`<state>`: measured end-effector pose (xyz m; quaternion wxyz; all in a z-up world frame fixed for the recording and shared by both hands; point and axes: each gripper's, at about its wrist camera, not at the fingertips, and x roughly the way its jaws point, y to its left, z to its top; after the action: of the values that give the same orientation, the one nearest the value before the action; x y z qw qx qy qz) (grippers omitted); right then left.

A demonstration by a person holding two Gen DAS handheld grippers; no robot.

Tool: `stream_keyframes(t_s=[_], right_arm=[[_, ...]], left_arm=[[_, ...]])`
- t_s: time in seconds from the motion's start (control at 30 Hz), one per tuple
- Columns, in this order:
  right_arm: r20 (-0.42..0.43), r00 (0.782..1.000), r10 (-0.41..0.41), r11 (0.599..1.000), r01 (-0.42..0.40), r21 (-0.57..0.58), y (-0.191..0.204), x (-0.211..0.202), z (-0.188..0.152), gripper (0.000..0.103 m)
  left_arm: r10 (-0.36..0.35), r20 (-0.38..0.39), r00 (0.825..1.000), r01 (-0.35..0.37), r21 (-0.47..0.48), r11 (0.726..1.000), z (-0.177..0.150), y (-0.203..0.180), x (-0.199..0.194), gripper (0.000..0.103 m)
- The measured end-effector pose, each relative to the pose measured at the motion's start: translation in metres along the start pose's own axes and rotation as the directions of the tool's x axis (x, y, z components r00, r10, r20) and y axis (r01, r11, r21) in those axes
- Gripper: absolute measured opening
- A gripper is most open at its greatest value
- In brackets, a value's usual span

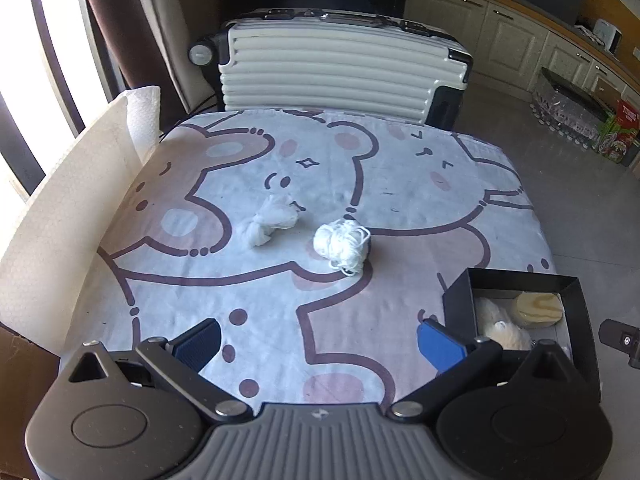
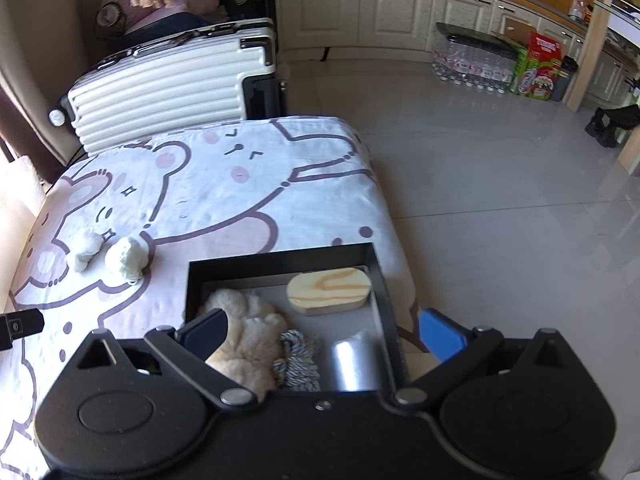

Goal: Organize objects
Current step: 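Move the left tool to the white cloth knot while the right tool approaches the yarn ball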

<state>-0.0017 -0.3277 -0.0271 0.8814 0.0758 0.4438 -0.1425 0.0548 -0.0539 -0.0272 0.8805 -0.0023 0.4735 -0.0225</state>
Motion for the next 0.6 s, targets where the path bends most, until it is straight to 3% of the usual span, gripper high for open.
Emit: stream_keyframes(t_s=[0.6], right_arm=[[0.027, 0.996, 0.085, 0.993, -0.082, -0.09, 0.072, 0.005, 0.008, 0.103]], left_arm=[[0.1, 0.005, 0.995, -0.1, -0.047, 0.994, 0.002, 0.056, -0.008, 0.103]])
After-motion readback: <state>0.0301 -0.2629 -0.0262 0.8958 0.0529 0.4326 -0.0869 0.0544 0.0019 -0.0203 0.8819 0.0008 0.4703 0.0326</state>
